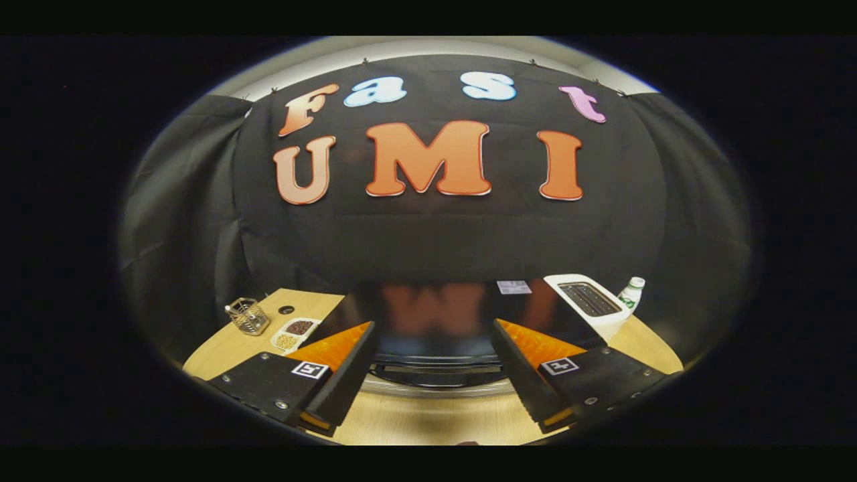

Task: Open the toaster oven, put the food inside, and close the toaster oven door.

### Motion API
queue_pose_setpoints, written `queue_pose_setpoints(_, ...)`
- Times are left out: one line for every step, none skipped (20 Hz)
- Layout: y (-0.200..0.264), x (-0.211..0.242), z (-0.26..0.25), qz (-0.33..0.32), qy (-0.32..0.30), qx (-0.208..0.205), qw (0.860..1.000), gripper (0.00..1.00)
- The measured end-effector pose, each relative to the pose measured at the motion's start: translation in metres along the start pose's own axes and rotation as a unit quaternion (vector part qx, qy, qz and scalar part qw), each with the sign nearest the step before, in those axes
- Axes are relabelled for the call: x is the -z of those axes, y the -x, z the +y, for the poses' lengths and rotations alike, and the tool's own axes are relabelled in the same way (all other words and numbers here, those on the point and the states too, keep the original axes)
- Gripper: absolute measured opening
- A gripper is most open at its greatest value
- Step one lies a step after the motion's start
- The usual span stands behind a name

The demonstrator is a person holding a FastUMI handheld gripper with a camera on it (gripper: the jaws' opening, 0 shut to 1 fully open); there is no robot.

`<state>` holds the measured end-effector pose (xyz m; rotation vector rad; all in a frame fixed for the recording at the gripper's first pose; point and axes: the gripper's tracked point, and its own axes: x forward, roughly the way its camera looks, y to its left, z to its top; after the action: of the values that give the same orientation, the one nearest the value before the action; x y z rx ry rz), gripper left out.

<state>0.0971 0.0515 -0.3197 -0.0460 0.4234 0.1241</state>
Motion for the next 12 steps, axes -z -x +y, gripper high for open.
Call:
queue_pose_setpoints(-0.004, 0.008, -0.001, 0.008, 0.001, 0.002, 1.0, 0.99)
queue_pose_setpoints(-0.007, 0.015, -0.002, 0.015, 0.002, 0.004, 1.0, 0.99)
queue_pose_setpoints(-0.007, 0.02, -0.003, 0.021, 0.002, 0.006, 1.0, 0.99)
queue_pose_setpoints(-0.01, 0.025, -0.005, 0.026, 0.002, 0.008, 1.0, 0.99)
queue_pose_setpoints(-0.007, 0.029, -0.005, 0.031, -0.001, 0.009, 0.999, 0.99)
queue_pose_setpoints(-0.006, 0.032, -0.006, 0.035, 0.0, 0.008, 0.999, 0.99)
queue_pose_setpoints(-0.008, 0.03, -0.006, 0.026, 0.001, 0.011, 1.0, 0.99)
queue_pose_setpoints(-0.009, 0.032, -0.006, 0.032, 0.002, 0.011, 0.999, 0.99)
queue_pose_setpoints(-0.006, 0.031, -0.006, 0.031, 0.004, 0.013, 0.999, 0.99)
queue_pose_setpoints(-0.006, 0.033, -0.006, 0.037, 0.009, 0.015, 0.999, 0.99)
queue_pose_setpoints(-0.003, 0.034, -0.006, 0.041, 0.007, 0.014, 0.999, 0.99)
queue_pose_setpoints(-0.001, 0.035, -0.005, 0.049, 0.001, 0.011, 0.999, 0.99)
